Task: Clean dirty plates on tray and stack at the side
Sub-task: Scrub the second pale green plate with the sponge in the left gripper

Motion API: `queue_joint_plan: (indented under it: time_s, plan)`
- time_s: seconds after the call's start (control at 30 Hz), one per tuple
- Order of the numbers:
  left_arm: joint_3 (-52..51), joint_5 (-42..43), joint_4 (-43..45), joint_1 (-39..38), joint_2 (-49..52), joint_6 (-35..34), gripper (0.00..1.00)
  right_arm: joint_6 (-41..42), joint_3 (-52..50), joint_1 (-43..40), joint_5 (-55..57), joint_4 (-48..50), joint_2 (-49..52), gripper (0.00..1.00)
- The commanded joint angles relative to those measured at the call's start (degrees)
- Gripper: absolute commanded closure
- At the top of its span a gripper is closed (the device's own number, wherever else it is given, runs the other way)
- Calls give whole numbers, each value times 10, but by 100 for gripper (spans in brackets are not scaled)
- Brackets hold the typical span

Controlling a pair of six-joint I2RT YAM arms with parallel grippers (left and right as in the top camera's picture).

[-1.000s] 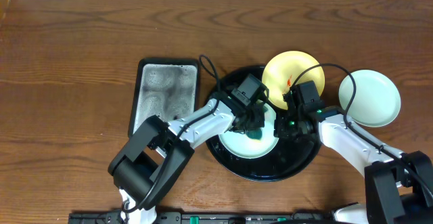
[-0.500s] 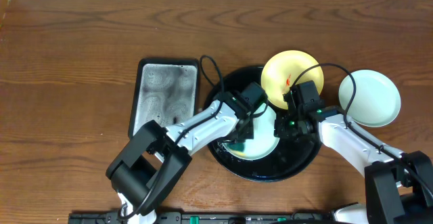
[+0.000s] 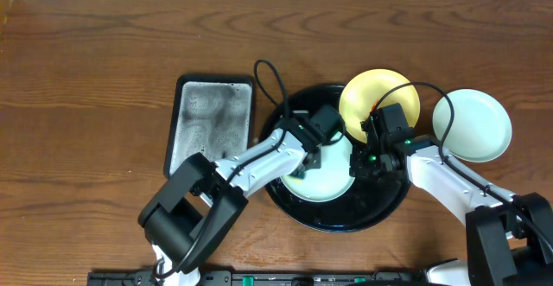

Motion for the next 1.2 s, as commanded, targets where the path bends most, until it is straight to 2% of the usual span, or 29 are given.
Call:
queue_joint_plan:
  time_s: [0.0,0.1,0.2,0.4,0.5,0.63,1.0,1.07,1.17]
  plan:
    - [-20,192,70,7,24,0,92,6,-8,-4,74,-7,8,99]
    - [-23,268,122,5,25,-3,92,7,-8,-4,73,-7,8,99]
    - [-23,284,137,0,25,-6,92,7,-8,-4,73,-7,8,99]
    - [-24,284,111,-6,25,-10,92,11,-8,-4,73,-10,8,99]
    - [-25,278,69,-6,25,14,92,11,-8,-4,73,-9,8,99]
    - [-25,213,4,-2,25,15,92,11,-8,-4,73,-9,8,99]
    - [34,-113,-139,44,24,26,92,10,-8,-4,70,-11,8,99]
    - [54,-135,-140,46,24,39,92,10,-8,-4,70,-11,8,99]
    - [100,-125,-144,45,24,50,93,10,-8,-4,70,-11,8,99]
